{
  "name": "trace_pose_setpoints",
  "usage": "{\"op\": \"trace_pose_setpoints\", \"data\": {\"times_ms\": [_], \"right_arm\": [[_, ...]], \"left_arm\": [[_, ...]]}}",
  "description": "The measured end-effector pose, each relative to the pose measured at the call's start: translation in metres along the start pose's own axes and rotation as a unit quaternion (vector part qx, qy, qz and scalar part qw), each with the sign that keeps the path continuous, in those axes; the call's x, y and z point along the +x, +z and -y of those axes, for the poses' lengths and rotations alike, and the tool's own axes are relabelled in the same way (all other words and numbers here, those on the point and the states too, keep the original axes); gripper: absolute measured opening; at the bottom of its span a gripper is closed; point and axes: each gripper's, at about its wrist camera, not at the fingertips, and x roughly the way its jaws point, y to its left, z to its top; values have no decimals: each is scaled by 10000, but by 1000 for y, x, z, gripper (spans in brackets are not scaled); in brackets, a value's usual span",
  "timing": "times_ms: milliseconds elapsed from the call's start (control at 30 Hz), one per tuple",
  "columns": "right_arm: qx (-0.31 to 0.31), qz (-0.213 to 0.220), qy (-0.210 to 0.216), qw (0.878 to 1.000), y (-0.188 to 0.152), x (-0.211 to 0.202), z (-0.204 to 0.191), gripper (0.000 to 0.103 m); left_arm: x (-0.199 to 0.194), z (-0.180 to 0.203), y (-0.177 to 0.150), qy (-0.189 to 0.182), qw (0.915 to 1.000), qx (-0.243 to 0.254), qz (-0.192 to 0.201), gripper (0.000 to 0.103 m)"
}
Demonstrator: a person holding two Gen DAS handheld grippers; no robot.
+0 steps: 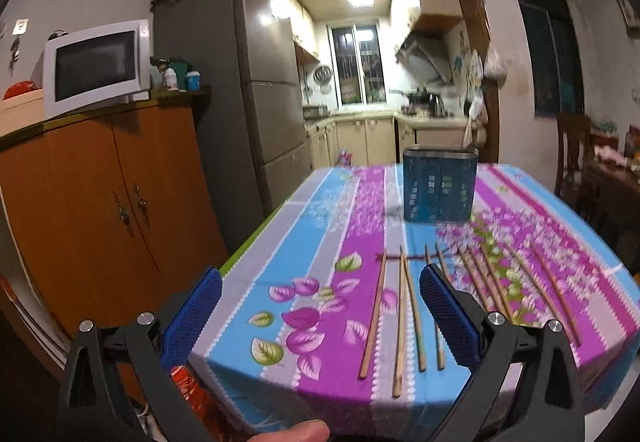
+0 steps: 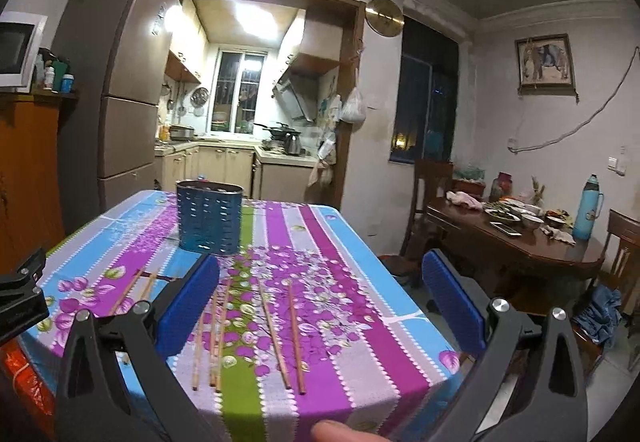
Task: Organize utensils
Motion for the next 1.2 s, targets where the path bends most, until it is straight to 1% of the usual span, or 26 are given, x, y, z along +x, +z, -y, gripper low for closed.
{"op": "trace_pose_setpoints", "data": {"times_ms": [133, 400, 733, 1100, 1200], "right_arm": [[17, -172, -59, 9998, -3, 11, 3, 98], [-163, -335, -112, 9992, -4, 38, -10, 98], [-303, -385, -7, 9988, -5, 62, -22, 98], [-102, -387, 193, 9990, -5, 77, -22, 98], [-112, -349, 222, 9991, -5, 78, -20, 98]], "left_arm": [[14, 6, -1, -96, 9998, 124, -157, 99], [41, 17, 2, -243, 9990, 269, -253, 99], [74, 28, 1, -243, 9978, 423, -443, 99], [95, 30, -4, -261, 9966, 446, -649, 99], [95, 26, -2, -394, 9964, 459, -601, 99]]}}
